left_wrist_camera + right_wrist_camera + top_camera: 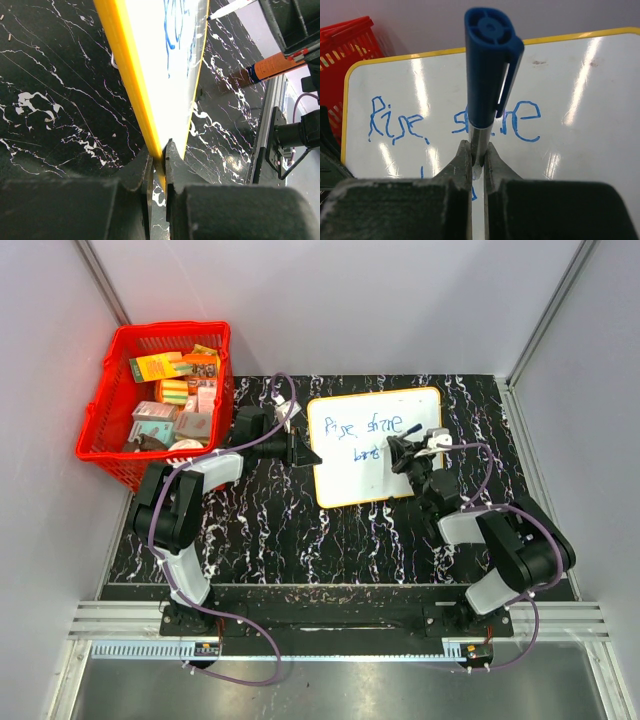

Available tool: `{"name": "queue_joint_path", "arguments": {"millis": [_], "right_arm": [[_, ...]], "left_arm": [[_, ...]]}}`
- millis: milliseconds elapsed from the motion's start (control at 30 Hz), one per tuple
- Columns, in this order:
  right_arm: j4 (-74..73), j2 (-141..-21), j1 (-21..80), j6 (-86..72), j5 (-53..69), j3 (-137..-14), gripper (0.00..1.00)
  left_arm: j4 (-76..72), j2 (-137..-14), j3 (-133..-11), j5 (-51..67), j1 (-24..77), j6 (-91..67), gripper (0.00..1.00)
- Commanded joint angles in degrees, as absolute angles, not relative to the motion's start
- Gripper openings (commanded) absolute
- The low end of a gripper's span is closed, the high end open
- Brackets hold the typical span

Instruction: Write a sentence on the whiteboard

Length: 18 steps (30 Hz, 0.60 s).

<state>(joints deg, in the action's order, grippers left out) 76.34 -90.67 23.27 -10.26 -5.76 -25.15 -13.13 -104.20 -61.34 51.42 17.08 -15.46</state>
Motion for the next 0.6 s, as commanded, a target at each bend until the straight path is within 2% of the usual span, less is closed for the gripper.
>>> {"name": "queue_joint_path", "arguments": {"millis": [0,567], "right_arm": [[89.2,-87.2,23.4,-8.5,-8.7,-23.5,0.00],[89.3,-91.4,23.4,-8.3,-12.6,-25.6,0.00]], "left_arm": [[-13.8,-104.2,-61.3,45.3,17.1,-7.3,0.00],[-13.7,-104.2,-61.3,45.2,17.2,-7.1,0.00]]}}
